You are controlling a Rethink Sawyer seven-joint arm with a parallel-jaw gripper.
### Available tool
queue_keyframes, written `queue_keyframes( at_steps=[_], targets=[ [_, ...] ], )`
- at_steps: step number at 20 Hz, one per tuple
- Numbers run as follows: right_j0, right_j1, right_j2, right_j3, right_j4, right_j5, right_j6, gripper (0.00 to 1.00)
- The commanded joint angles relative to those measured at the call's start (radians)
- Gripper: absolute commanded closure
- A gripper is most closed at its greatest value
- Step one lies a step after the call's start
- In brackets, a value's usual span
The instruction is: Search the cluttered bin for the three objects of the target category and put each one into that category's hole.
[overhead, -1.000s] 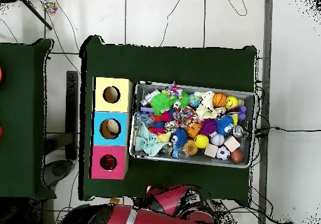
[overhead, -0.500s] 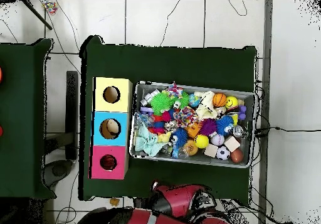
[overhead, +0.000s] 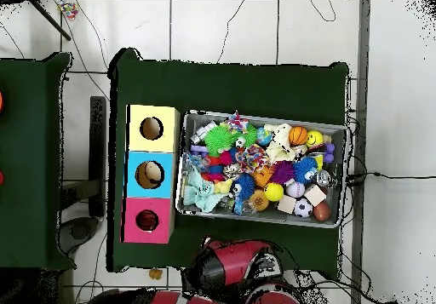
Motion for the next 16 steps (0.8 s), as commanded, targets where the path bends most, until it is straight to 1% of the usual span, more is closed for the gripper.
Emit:
queue_keyframes(
  at_steps=[1,4,9,13,15,16],
  targets=[
    [0.025,0.003,0.089,-0.184,0.092,0.115,0.069,0.0],
    [0.023,-0.01,0.101,-0.179,0.1,0.137,0.061,0.0],
    [-0.015,0.0,0.131,-0.209,0.104,0.162,0.033,0.0],
    [-0.047,-0.005,0.154,-0.215,0.097,0.181,0.012,0.0],
    [-0.061,-0.02,0.163,-0.195,0.087,0.18,0.008,0.0],
    [-0.062,-0.044,0.162,-0.174,0.084,0.188,0.008,0.0]
  ],
)
